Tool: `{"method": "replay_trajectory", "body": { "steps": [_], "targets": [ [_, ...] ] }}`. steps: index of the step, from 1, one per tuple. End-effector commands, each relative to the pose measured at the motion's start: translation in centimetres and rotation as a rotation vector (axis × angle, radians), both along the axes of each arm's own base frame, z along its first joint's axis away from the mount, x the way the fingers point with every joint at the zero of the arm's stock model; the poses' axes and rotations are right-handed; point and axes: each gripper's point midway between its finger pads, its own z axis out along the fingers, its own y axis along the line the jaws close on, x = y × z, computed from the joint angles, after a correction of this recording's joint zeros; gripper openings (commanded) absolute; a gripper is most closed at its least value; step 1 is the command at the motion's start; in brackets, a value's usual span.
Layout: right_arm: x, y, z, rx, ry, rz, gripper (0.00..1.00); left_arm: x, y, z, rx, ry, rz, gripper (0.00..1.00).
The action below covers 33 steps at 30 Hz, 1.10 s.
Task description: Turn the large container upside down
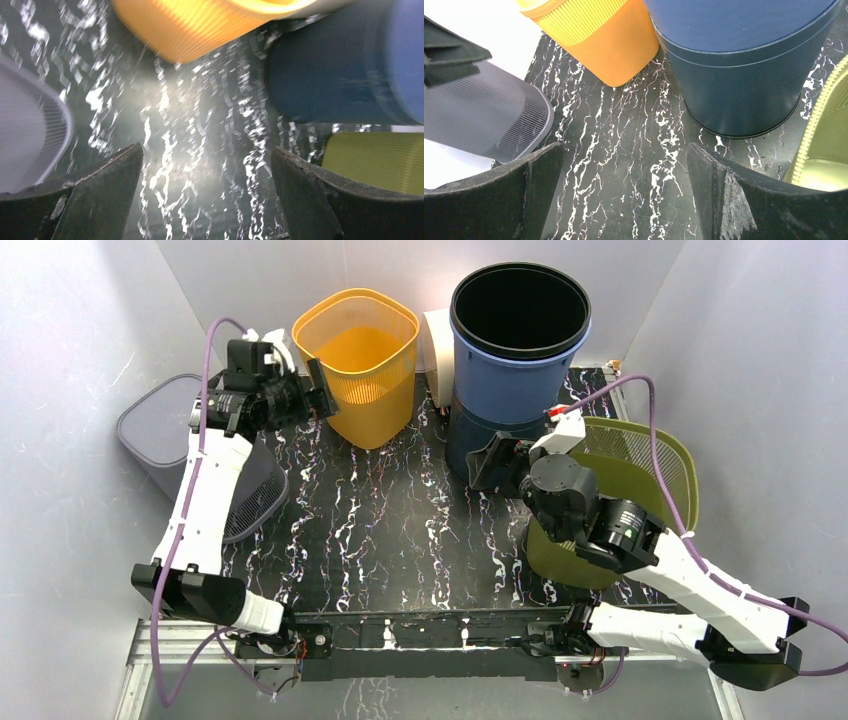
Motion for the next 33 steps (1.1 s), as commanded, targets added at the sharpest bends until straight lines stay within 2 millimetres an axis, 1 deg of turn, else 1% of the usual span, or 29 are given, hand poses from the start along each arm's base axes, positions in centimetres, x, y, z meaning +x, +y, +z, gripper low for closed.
{"method": "replay_trajectory", "body": {
  "steps": [1, 3, 4, 6, 10, 12, 16, 18, 20, 22, 24, 25, 26, 27, 29, 31, 33],
  "targets": [
    [-0.1, -1.6, 2.7, 0.052, -0.06, -0.044, 0.93, 1.4, -5.2, 9.6, -0.029, -0.324, -0.175, 0.98],
    [-0.1, -1.6, 2.9, 0.052, -0.06, -0.044, 0.93, 2.5, -7.7, 11.2, -0.014, -0.381, -0.241, 0.98],
    [-0.1, -1.5, 2.9, 0.052, -0.059, -0.043, 0.93, 3.5, -9.0, 11.5, 0.006, -0.399, -0.271, 0.98],
    [-0.2, -1.5, 3.1, 0.052, -0.054, -0.04, 0.93, 5.2, -10.7, 11.5, 0.066, -0.421, -0.317, 0.98],
    [-0.5, -2.3, 3.1, 0.058, -0.037, -0.06, 0.94, 8.6, -12.8, 10.7, 0.154, -0.478, -0.405, 0.98],
    [-0.6, -2.8, 3.1, 0.065, -0.037, -0.076, 0.94, 10.2, -13.2, 9.8, 0.2, -0.503, -0.43, 0.98],
    [-0.8, -3.7, 3.0, 0.071, -0.034, -0.101, 0.94, 12.8, -13.7, 6.6, 0.284, -0.489, -0.466, 0.98],
    [-0.9, -3.9, 2.8, 0.069, -0.028, -0.11, 0.94, 13.6, -14.3, 4.7, 0.283, -0.438, -0.496, 0.98],
    [-0.9, -4.0, 2.5, 0.069, -0.02, -0.115, 0.94, 13.7, -14.9, 3.0, 0.269, -0.38, -0.525, 0.97],
    [-1.0, -4.1, 2.3, 0.071, -0.016, -0.12, 0.94, 13.7, -15.2, 2.0, 0.252, -0.348, -0.525, 0.94],
    [-1.0, -4.2, 2.1, 0.073, -0.013, -0.127, 0.94, 13.5, -15.2, 1.5, 0.247, -0.33, -0.526, 0.86],
    [-1.0, -4.3, 2.0, 0.075, -0.012, -0.13, 0.94, 13.5, -15.0, 1.3, 0.254, -0.322, -0.522, 0.78],
    [-1.0, -4.4, 2.0, 0.077, -0.013, -0.13, 0.94, 13.4, -14.9, 1.2, 0.261, -0.318, -0.522, 0.66],
    [-1.0, -4.4, 1.9, 0.078, -0.013, -0.132, 0.94, 13.3, -14.7, 0.9, 0.269, -0.304, -0.523, 0.56],
    [-1.0, -4.4, 1.9, 0.078, -0.014, -0.132, 0.94, 13.1, -14.4, 1.0, 0.274, -0.296, -0.51, 0.36],
    [-1.0, -4.4, 1.9, 0.077, -0.015, -0.133, 0.94, 12.5, -14.2, 1.7, 0.263, -0.303, -0.497, 0.21],
    [-0.9, -4.3, 2.0, 0.077, -0.016, -0.129, 0.94, 11.9, -14.0, 2.8, 0.248, -0.312, -0.482, 0.08]
  ]
}}
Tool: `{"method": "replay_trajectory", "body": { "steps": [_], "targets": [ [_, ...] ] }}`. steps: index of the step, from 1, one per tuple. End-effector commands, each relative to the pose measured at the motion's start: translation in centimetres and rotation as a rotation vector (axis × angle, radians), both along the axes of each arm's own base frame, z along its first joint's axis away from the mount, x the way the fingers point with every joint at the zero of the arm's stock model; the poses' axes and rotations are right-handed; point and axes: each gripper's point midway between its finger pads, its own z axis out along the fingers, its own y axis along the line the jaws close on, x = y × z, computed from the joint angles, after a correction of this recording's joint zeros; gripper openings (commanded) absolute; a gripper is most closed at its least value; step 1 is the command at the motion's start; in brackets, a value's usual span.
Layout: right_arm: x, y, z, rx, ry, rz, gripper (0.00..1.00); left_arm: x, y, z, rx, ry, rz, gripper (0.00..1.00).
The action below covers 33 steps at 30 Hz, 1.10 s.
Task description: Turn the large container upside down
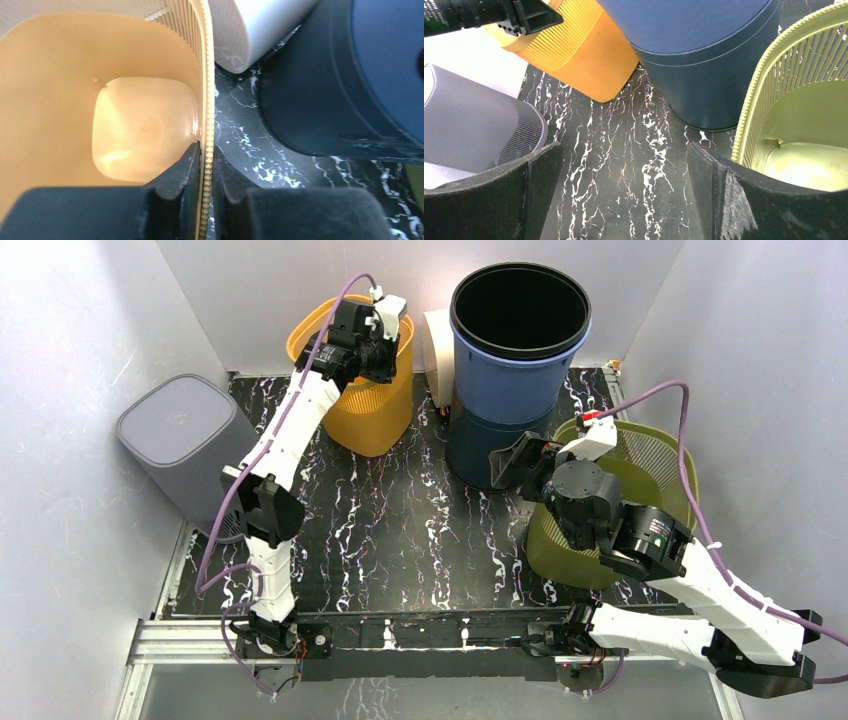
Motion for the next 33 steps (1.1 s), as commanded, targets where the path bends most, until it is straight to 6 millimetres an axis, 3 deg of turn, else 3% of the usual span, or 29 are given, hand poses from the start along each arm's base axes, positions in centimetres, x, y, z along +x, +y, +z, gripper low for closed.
{"method": "replay_trajectory", "body": {
  "steps": [1, 6, 12, 15, 17, 18, 20, 22, 26, 30, 33],
  "targets": [
    [0.1, -0.4, 1.1, 0.034, -0.028, -0.023, 0.94, -3.0, 1.0, 5.1, -0.054, -0.039, 0.017, 0.02],
    [0.1, 0.4, 1.2, 0.025, -0.022, 0.012, 0.94, -6.5, 0.6, 8.4, -0.168, -0.023, -0.01, 0.0],
    [-0.2, 0.5, 1.1, 0.004, -0.006, 0.032, 0.94, -12.9, -0.9, 13.3, -0.493, 0.035, -0.048, 0.0],
    [-0.3, 0.1, 1.3, -0.002, -0.007, 0.03, 0.94, -16.3, -1.2, 13.6, -0.607, 0.134, -0.056, 0.0],
    [-0.8, -0.6, 1.8, -0.005, -0.011, 0.034, 0.94, -21.0, -0.2, 11.5, -0.644, 0.309, -0.009, 0.0],
    [-1.0, -0.7, 1.8, -0.015, -0.007, 0.046, 0.94, -23.9, -0.4, 12.3, -0.728, 0.346, -0.069, 0.0],
    [-1.3, -0.4, 1.5, -0.04, 0.009, 0.076, 0.94, -26.3, -1.3, 12.4, -0.821, 0.435, -0.136, 0.0],
    [-1.7, 0.4, 1.4, -0.066, 0.039, 0.126, 0.95, -27.6, -1.4, 10.5, -0.854, 0.513, -0.137, 0.0],
    [-2.0, 2.9, -0.9, -0.175, 0.14, 0.229, 0.96, -28.2, -0.1, 5.2, -0.796, 0.57, -0.023, 0.0],
    [-1.9, 4.1, -3.9, -0.26, 0.23, 0.26, 0.96, -27.3, 2.0, 2.4, -0.648, 0.523, 0.089, 0.0],
    [-1.6, 3.6, -6.3, -0.323, 0.302, 0.201, 0.95, -26.6, 3.3, 0.6, -0.555, 0.491, 0.142, 0.0]
  ]
}}
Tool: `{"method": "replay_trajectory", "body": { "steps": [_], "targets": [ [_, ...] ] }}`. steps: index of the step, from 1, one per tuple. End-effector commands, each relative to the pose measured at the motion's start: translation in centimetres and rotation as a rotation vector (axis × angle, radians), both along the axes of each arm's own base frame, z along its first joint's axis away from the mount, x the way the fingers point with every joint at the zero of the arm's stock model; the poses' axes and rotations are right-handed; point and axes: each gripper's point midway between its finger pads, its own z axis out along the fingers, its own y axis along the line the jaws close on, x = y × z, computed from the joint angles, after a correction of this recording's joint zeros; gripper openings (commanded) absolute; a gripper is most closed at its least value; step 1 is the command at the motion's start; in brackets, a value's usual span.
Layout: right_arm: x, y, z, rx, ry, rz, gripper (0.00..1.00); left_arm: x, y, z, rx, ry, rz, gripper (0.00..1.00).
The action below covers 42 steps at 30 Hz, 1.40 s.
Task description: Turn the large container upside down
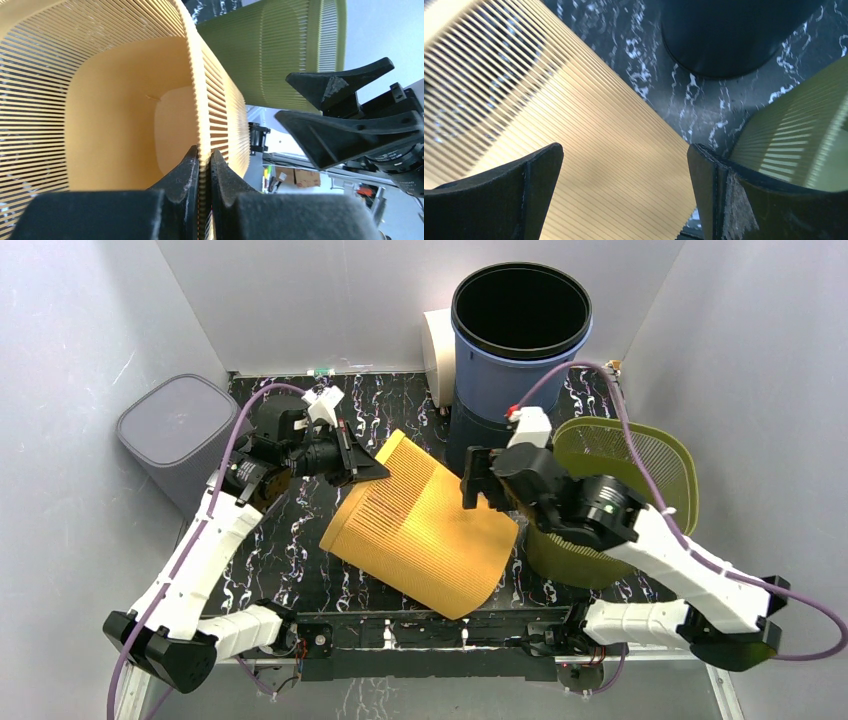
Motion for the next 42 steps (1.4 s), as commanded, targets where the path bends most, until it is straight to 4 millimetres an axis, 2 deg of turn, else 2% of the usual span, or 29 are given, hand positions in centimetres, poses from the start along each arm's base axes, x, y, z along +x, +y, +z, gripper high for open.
{"method": "replay_trajectory", "body": {
  "steps": [1, 3, 4, 5, 6, 9, 13, 15, 19, 23, 29, 33, 38, 42],
  "targets": [
    [-0.3, -0.7, -3.1, -0.117, 0.089, -0.038, 0.96, 0.9, 3.0, -2.5, 0.197, -0.063, 0.066, 0.0],
    [-0.2, -1.6, -4.8, -0.192, 0.126, -0.084, 0.97, 1.4, 3.8, -3.7, 0.256, -0.068, 0.089, 0.01],
    [-0.2, -2.4, -5.6, -0.228, 0.148, -0.126, 0.98, 1.6, 4.1, -4.4, 0.282, -0.067, 0.094, 0.07],
    [-0.1, -3.2, -6.2, -0.274, 0.154, -0.153, 0.98, 1.7, 4.3, -5.0, 0.305, -0.063, 0.097, 0.18],
    [0.1, -4.1, -6.6, -0.314, 0.157, -0.182, 0.98, 1.8, 4.4, -5.4, 0.317, -0.064, 0.09, 0.22],
    [1.4, -7.3, -6.7, -0.363, 0.178, -0.255, 0.98, 2.0, 4.3, -6.5, 0.349, -0.038, 0.056, 0.37],
    [3.5, -12.0, -6.7, -0.34, 0.217, -0.34, 0.98, 2.3, 4.1, -6.5, 0.369, -0.035, 0.027, 0.6],
    [3.8, -13.1, -6.4, -0.343, 0.223, -0.369, 0.98, 2.5, 4.0, -6.3, 0.37, -0.043, 0.022, 0.68],
    [3.8, -10.9, -4.9, -0.253, 0.232, -0.281, 0.98, 2.7, 4.0, -5.5, 0.369, -0.06, 0.023, 0.79],
    [2.9, -7.9, -2.9, -0.114, 0.245, -0.154, 0.98, 2.9, 4.6, -4.4, 0.396, -0.083, 0.033, 0.82],
    [0.5, -3.6, -0.6, 0.091, 0.277, 0.053, 0.98, 2.8, 5.9, -3.4, 0.458, -0.12, 0.049, 0.87],
    [-1.2, -2.7, -1.4, 0.138, 0.337, 0.113, 0.98, 2.2, 6.6, -3.4, 0.487, -0.114, 0.047, 0.87],
    [-3.6, -3.6, -4.2, 0.117, 0.447, 0.097, 0.98, 0.6, 7.5, -3.3, 0.493, -0.102, 0.068, 0.79],
    [-5.0, -4.3, -6.3, 0.126, 0.516, 0.054, 0.98, -0.8, 8.2, -4.0, 0.495, -0.075, 0.08, 0.79]
  ]
}}
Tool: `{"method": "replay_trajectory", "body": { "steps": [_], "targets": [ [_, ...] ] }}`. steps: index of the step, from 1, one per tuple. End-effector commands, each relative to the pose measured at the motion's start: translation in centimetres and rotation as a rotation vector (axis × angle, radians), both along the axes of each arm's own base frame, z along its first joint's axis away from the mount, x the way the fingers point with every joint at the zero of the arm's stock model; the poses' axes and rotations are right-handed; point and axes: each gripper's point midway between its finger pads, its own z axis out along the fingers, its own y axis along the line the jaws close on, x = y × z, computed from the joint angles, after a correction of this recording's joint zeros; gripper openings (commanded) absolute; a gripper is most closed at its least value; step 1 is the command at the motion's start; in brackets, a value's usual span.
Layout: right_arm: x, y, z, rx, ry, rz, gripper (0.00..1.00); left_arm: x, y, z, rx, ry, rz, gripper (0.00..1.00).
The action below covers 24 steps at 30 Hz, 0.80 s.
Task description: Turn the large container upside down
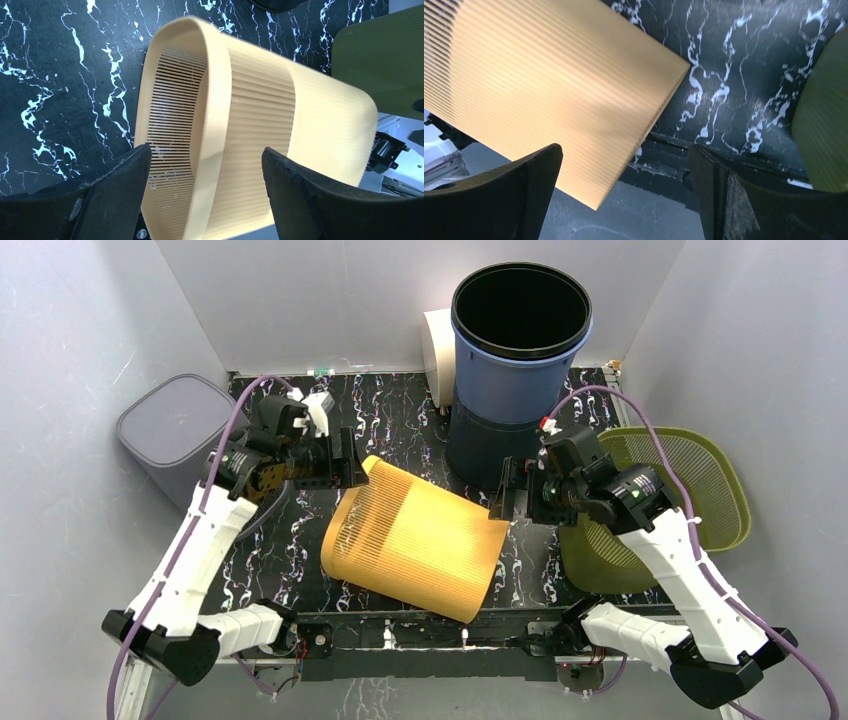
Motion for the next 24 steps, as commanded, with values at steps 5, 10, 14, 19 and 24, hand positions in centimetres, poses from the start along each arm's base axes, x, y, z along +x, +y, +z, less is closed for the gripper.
{"method": "replay_trajectory", "body": {
  "steps": [5, 10, 14, 19, 24],
  "targets": [
    [-2.8, 1.7, -1.9, 0.144, 0.128, 0.007, 0.98, -3.4, 1.2, -0.4, -0.026, 0.032, 0.03, 0.79],
    [-3.1, 2.8, -2.5, 0.22, 0.151, 0.007, 0.98, -4.1, 1.7, -1.3, -0.019, 0.051, 0.054, 0.8],
    [-3.4, 3.4, -3.1, 0.254, 0.177, 0.012, 0.98, -4.7, 2.5, -2.5, 0.014, 0.08, 0.074, 0.79],
    [-3.1, 5.2, -2.0, 0.382, 0.162, 0.037, 0.98, -5.1, 3.2, -4.0, 0.04, 0.082, 0.09, 0.8],
    [-1.8, 7.1, 0.4, 0.491, 0.115, 0.066, 0.98, -5.2, 2.7, -5.6, 0.023, 0.107, 0.08, 0.81]
  ]
}}
